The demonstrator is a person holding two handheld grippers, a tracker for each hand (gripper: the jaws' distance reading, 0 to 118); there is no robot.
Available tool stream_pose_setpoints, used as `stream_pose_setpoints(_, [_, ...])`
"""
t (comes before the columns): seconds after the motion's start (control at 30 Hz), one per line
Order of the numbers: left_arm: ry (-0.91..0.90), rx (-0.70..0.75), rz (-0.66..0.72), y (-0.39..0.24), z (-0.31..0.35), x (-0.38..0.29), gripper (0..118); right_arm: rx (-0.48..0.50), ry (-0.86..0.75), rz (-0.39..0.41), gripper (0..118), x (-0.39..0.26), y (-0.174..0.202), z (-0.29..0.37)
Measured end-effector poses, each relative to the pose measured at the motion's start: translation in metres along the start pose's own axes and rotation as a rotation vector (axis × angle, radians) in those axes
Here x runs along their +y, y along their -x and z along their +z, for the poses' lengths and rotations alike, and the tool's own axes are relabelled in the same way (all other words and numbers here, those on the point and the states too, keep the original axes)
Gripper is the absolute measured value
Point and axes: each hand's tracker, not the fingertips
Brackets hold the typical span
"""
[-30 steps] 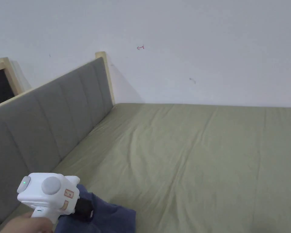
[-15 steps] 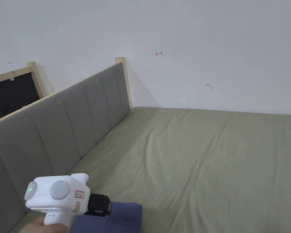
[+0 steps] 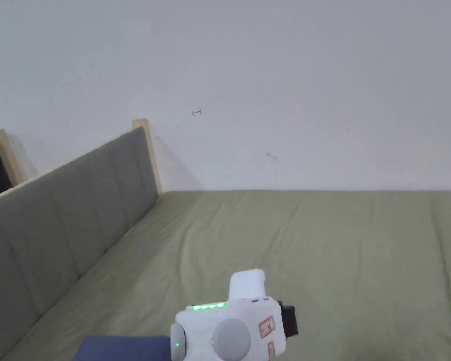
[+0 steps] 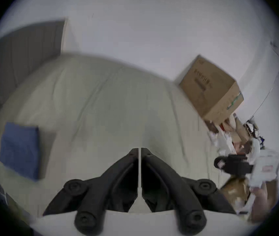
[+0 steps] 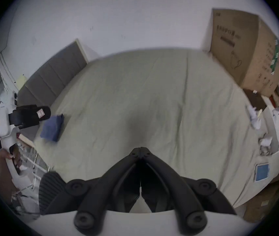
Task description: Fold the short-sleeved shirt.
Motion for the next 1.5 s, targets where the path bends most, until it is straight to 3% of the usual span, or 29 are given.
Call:
stream_pose_setpoints(0.07, [-0.164,0.002,-0.073,-0.032,0.011,0.015,2,-0.005,-0.146,-0.009,0,0.013,-0.002,0.027])
stream_pose_setpoints(0.13, [-0.298,0.025,-0.136,-0.063,0.026,0.024,2,-0.071,-0.315,0.002,0,0.023,0.003,0.056])
stream_pose_setpoints(0.23, [-0.390,0.119,-0.206,-0.092,0.035,0.030,3,-0.080,-0.516,0.046,0,0.031,0.004,0.081])
stream_pose_setpoints(0.3, [-0.450,0.097,-0.195,-0.099,0.041,0.028,3,-0.115,-0.625,0.062,0,0.031,0.008,0.093])
stream_pose_setpoints(0.43, [-0.638,0.151,-0.340,-0.107,0.053,0.001,3,-0.084,-0.881,0.078,0,0.011,0.006,0.091])
stream_pose_setpoints(0.53, [-0.665,0.185,-0.372,-0.101,0.051,-0.019,3,-0.228,-0.864,0.105,0,0.005,0.007,0.073])
stream_pose_setpoints(0.67, [-0.604,0.190,-0.338,-0.092,0.045,-0.025,3,-0.200,-0.794,0.054,0,0.006,0.005,0.057])
stream_pose_setpoints(0.7, [-0.592,0.187,-0.335,-0.090,0.043,-0.022,8,-0.220,-0.783,0.050,8,0.006,0.007,0.056])
stream_pose_setpoints(0.73, [-0.583,0.185,-0.333,-0.088,0.042,-0.023,24,-0.233,-0.764,0.050,25,0.007,0.008,0.054])
stream_pose_setpoints(0.77, [-0.570,0.179,-0.327,-0.087,0.041,-0.022,49,-0.239,-0.759,0.053,43,0.007,0.009,0.054])
stream_pose_setpoints(0.8, [-0.556,0.178,-0.316,-0.086,0.041,-0.022,82,-0.239,-0.759,0.052,68,0.006,0.008,0.053])
stream_pose_setpoints(0.83, [-0.558,0.179,-0.299,-0.086,0.042,-0.023,97,-0.246,-0.751,0.051,87,0.006,0.008,0.053])
stream_pose_setpoints(0.87, [-0.570,0.184,-0.282,-0.084,0.044,-0.024,103,-0.246,-0.753,0.051,100,0.006,0.010,0.054])
stream_pose_setpoints(0.9, [-0.590,0.187,-0.265,-0.083,0.047,-0.025,106,-0.243,-0.758,0.050,107,0.005,0.010,0.054])
stream_pose_setpoints(1.07, [-0.576,0.182,-0.271,-0.079,0.048,-0.020,111,-0.262,-0.754,0.070,118,0.005,0.012,0.056])
stream_pose_setpoints(1.17, [-0.564,0.243,-0.263,-0.080,0.046,-0.019,111,-0.259,-0.753,0.067,118,0.004,0.012,0.056])
stream_pose_setpoints(1.5, [-0.531,0.186,-0.289,-0.077,0.047,-0.017,110,-0.251,-0.741,0.098,118,0.003,0.020,0.057])
